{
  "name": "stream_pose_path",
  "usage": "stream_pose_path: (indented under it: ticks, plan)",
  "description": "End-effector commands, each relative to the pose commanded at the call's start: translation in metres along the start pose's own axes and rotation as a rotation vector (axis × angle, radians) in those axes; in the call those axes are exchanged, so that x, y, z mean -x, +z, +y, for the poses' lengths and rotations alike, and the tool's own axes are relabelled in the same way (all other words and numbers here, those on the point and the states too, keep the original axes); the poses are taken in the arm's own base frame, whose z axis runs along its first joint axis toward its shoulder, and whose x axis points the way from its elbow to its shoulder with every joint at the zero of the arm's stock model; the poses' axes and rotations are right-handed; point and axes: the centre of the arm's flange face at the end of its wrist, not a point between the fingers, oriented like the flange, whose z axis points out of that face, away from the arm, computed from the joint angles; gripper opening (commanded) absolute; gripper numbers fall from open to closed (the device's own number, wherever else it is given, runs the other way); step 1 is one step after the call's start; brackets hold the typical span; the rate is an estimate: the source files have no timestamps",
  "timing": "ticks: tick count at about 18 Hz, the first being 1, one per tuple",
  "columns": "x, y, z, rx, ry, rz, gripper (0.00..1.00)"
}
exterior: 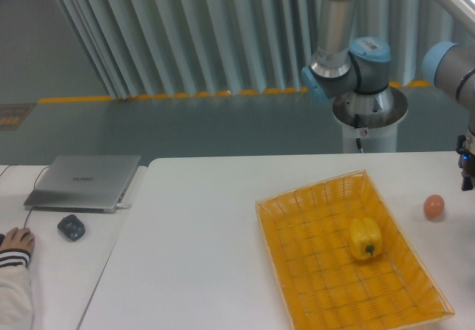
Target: Place the yellow pepper on the table
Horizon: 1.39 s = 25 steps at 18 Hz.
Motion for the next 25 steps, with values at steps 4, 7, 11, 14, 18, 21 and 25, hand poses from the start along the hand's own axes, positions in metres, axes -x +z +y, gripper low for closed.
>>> stream_pose_path:
  ticks: [4,7,11,14,18,21,25]
  plan:
    - [-0.001,-0.003,-0.001,0.003,0.003,-0.004,1.00]
    - [-0.002,-0.008,-0.004,0.007,0.012,-0.011,1.00]
    - [-0.003,-0.008,-0.005,0.007,0.012,-0.011,1.00]
    - [-0.005,-0.002,-0.005,0.005,0.008,-0.001,1.00]
    - [-0.005,-0.003,-0.006,0.003,-0.003,-0.004,1.00]
    - [-0.010,-0.009,-0.011,0.001,-0.028,-0.009,1.00]
    - [-0.018,-0.018,-0.029,-0.057,-0.091,-0.035,1.00]
